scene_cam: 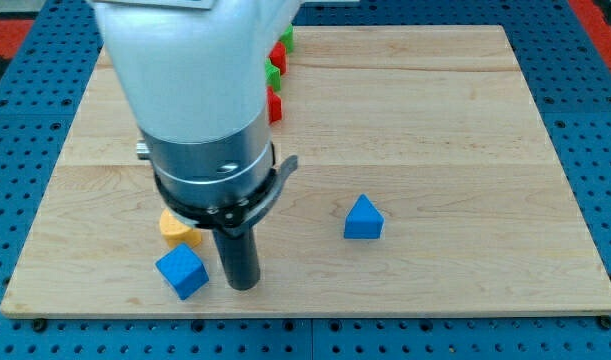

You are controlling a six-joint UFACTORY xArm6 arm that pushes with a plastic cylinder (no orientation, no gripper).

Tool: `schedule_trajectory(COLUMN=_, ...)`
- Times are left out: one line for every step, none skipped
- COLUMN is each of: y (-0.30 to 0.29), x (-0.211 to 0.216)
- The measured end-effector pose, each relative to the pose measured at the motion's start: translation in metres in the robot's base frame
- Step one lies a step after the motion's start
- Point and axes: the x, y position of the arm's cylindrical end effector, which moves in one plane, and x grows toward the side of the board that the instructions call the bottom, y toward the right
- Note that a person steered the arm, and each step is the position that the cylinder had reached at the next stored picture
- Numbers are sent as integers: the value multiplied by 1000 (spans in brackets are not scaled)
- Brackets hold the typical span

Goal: Place the blue triangle above yellow hexagon

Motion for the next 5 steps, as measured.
schedule_trajectory(y=-7, x=-13)
schedule_trajectory(y=-31, x=-2)
schedule_trajectory(y=-31, x=5)
schedule_trajectory(y=5, x=4)
schedule_trajectory(y=91, x=0)
